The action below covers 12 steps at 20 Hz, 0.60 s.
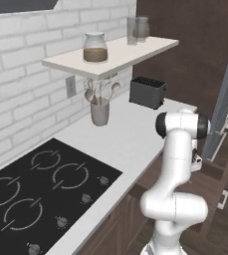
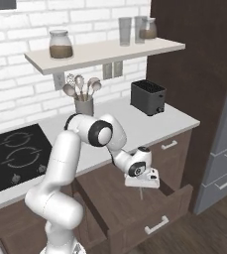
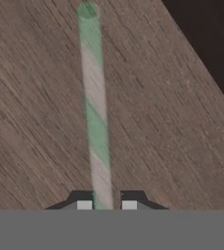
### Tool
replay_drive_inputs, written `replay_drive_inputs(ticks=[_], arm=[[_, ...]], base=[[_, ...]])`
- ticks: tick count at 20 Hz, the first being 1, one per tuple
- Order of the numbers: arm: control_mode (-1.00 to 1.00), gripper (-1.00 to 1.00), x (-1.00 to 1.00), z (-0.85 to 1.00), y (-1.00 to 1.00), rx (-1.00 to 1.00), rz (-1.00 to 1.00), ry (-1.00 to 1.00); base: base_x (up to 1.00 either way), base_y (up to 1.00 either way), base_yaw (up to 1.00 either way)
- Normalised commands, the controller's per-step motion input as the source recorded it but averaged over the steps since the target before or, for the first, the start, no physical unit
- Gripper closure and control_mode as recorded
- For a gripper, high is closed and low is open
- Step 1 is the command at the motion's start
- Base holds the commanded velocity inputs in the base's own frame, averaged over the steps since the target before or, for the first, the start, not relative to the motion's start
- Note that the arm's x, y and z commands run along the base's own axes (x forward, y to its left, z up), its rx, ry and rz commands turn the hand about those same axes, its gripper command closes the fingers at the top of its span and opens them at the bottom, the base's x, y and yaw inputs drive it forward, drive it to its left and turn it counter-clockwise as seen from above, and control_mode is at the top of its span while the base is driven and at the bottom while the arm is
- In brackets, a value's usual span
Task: Take a straw from the drawer in front and place it inside the glass cup on the dining counter.
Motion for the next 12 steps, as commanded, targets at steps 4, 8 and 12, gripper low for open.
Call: replay_drive_inputs(ticks=[4, 8, 12], arm=[[-1.00, 1.00, -0.41, -0.96, -0.14, 0.00, 0.00, 0.00], [-1.00, 1.00, -0.35, -0.19, -0.23, 0.01, 0.00, 0.00], [-1.00, 1.00, -0.27, 0.03, -0.13, 0.00, 0.00, 0.01]], base=[[0.00, 0.00, 0.00], [0.00, 0.00, 0.00], [0.00, 0.00, 0.00]])
